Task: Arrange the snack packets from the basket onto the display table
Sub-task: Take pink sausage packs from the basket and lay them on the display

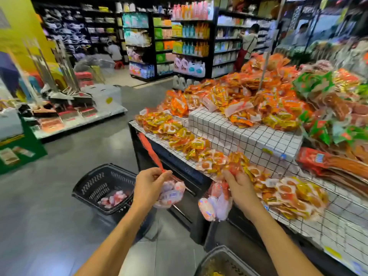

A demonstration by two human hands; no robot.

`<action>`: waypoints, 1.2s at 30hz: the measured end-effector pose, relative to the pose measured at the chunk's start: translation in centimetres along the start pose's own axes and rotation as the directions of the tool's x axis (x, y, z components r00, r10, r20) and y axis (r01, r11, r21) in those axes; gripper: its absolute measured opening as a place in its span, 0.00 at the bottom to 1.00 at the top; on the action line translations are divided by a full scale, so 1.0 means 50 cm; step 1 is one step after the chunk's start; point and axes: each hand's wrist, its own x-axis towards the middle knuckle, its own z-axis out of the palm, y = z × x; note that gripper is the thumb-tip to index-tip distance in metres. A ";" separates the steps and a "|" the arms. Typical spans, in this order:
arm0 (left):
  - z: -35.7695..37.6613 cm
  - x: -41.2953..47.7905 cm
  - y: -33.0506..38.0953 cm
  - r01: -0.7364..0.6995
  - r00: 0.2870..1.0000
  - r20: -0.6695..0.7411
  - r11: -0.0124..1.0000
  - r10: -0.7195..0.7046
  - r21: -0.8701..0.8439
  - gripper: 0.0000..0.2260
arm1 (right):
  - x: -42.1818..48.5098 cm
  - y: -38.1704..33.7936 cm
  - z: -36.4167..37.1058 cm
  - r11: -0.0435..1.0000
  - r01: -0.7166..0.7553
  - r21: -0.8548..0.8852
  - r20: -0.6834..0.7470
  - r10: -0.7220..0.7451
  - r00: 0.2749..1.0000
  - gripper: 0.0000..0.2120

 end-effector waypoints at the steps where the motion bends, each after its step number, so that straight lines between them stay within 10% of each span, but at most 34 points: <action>1: -0.046 0.004 -0.025 0.003 1.000 -0.018 1.000 -0.003 0.022 0.20 | 0.000 -0.016 0.046 1.000 -0.010 0.013 0.016 0.010 1.000 0.14; 16: -0.580 0.061 -0.345 0.266 0.908 -0.353 0.962 -0.226 0.068 0.22 | 0.133 -0.170 0.678 0.993 -0.027 0.116 0.332 -0.013 0.943 0.16; 36: -0.700 0.448 -0.627 0.526 0.674 -0.525 0.836 -0.520 -0.154 0.15 | 0.582 -0.237 1.202 0.991 -0.061 0.121 0.679 -0.038 0.733 0.15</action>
